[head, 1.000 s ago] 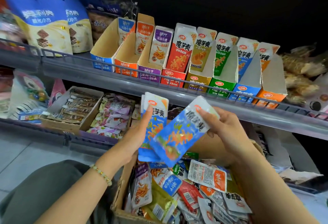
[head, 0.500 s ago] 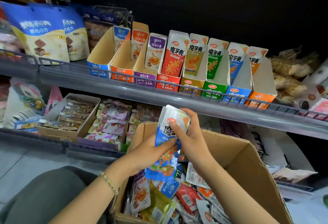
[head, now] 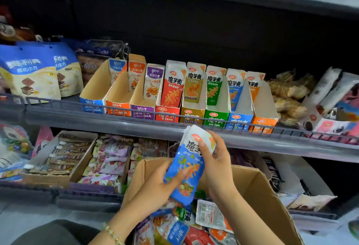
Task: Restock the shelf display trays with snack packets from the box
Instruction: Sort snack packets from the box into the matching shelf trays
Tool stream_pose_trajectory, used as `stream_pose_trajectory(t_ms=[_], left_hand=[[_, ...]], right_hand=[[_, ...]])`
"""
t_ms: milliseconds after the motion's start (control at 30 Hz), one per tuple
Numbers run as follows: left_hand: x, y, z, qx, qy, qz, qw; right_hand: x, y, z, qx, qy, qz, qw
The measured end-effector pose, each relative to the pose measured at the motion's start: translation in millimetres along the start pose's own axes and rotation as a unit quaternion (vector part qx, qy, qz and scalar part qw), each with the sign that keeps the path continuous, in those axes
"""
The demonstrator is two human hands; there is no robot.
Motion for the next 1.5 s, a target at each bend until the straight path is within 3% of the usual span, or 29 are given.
stream_pose_trajectory(t_ms=[133,300,467,567,700,867,967,1133,1267,1500], left_hand=[[-13,24,-4,0.077,0.019,-0.033,0.996],[-36,25,-24,0.13,0.009,-0.064,0.989],[-80,29,-58,0.171,0.062,-0.128,0.975],[-113,40,-85,0.174,0.096,-0.121,0.972],[-145,59,-124,0.163,0.129,-0.203,0.957],[-152,63,-176,0.086,0.123,-0.278,0.949],[-143,59,-193,0.05,0.1,-0.392,0.913],[-134,77,-201,0.102,0.144,-0.534,0.827],[-126,82,-211,0.146,0.105,-0.479,0.859],[-126,84,-220,0.186,0.134,-0.474,0.85]], right_hand=[[8,-5,-10,0.015,0.003,0.005,1.0],[42,-21,-35,0.178,0.033,0.084,0.98],[95,-50,-66,0.246,0.045,0.17,0.953],[127,-65,-89,0.231,0.016,0.195,0.953],[162,-84,-118,0.218,-0.027,0.253,0.942],[190,-124,-160,0.109,-0.077,0.299,0.945],[189,-146,-185,0.052,-0.089,0.329,0.939],[178,-140,-206,0.039,-0.094,0.429,0.897],[153,-118,-223,0.085,-0.082,0.507,0.854],[122,-102,-235,0.138,-0.053,0.579,0.802]])
Point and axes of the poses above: each hand's wrist, its own z-axis away from the middle knuckle, its own y-axis out of the palm, x = y × z, the point moved 7 cm from there along -z, towards the middle knuckle, and after that the axes turned 4 degrees about x, right-handed, at the moved point
